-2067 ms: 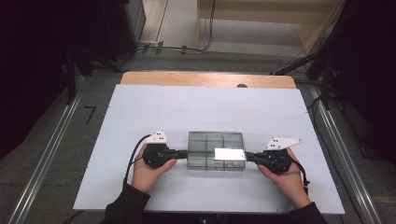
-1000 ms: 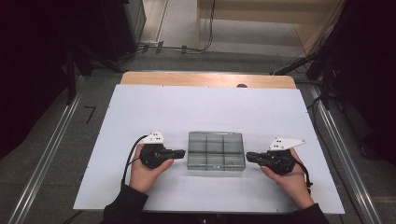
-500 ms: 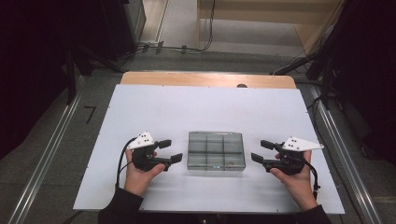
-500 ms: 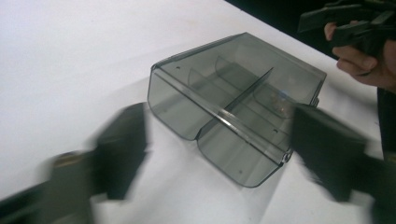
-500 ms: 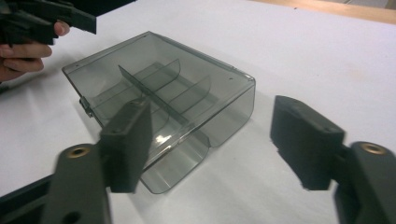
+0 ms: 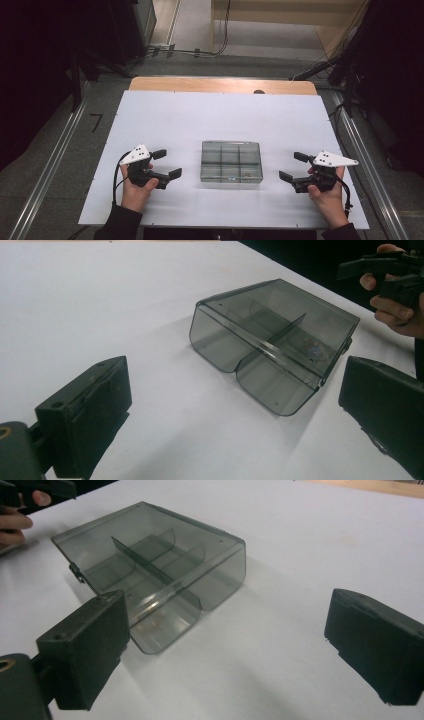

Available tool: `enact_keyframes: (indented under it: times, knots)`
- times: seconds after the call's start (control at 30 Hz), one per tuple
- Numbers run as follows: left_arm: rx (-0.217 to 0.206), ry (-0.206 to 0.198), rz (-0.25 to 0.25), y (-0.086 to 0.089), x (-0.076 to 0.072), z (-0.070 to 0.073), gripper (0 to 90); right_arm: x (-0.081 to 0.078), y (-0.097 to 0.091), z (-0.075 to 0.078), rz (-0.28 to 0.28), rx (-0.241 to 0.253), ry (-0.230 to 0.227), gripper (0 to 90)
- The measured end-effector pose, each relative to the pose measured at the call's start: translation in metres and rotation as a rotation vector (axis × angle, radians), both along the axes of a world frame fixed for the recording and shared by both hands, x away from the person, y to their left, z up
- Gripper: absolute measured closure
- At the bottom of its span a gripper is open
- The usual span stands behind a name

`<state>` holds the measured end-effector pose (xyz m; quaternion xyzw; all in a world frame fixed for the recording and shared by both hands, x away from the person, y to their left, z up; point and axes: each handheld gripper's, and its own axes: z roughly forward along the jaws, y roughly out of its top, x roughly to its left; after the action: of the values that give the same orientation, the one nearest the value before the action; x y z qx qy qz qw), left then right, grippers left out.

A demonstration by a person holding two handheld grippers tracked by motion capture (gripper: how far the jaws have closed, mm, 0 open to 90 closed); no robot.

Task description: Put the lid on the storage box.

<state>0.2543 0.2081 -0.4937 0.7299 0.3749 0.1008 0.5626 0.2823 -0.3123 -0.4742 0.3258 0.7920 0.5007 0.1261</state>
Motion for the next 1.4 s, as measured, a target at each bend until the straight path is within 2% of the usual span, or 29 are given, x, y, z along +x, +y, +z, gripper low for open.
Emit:
enact_keyframes:
  times: [0.3,0.47,0.53,0.63,0.93,1.03,1.2,1.4]
  knots:
    - [-0.001,-0.022,0.018,0.027,-0.01,-0.004,0.0,-0.005,-0.017,-0.004,-0.033,-0.016,-0.008,0.0]
    - [-0.003,-0.015,0.044,0.041,-0.015,-0.008,0.0,-0.006,-0.026,-0.007,-0.048,-0.022,-0.004,0.0]
    - [-0.016,-0.014,0.051,0.046,-0.016,-0.008,0.0,-0.007,-0.03,-0.008,-0.054,-0.026,-0.005,0.0]
    - [-0.014,-0.017,0.067,0.051,-0.017,-0.008,0.0,-0.008,-0.034,-0.01,-0.044,-0.036,-0.015,0.0]
    - [-0.002,-0.026,0.054,0.05,-0.017,-0.011,0.0,-0.01,-0.052,-0.02,-0.065,-0.024,0.006,0.0]
    - [0.003,-0.028,0.051,0.049,-0.017,-0.012,0.0,-0.009,-0.051,-0.021,-0.059,-0.008,0.006,0.0]
    - [0.001,-0.034,0.045,0.049,-0.018,-0.012,0.0,-0.007,-0.045,-0.024,-0.059,-0.029,0.002,0.0]
    - [-0.008,-0.033,0.045,0.049,-0.018,-0.012,0.0,-0.006,-0.048,-0.025,-0.068,-0.003,0.004,0.0]
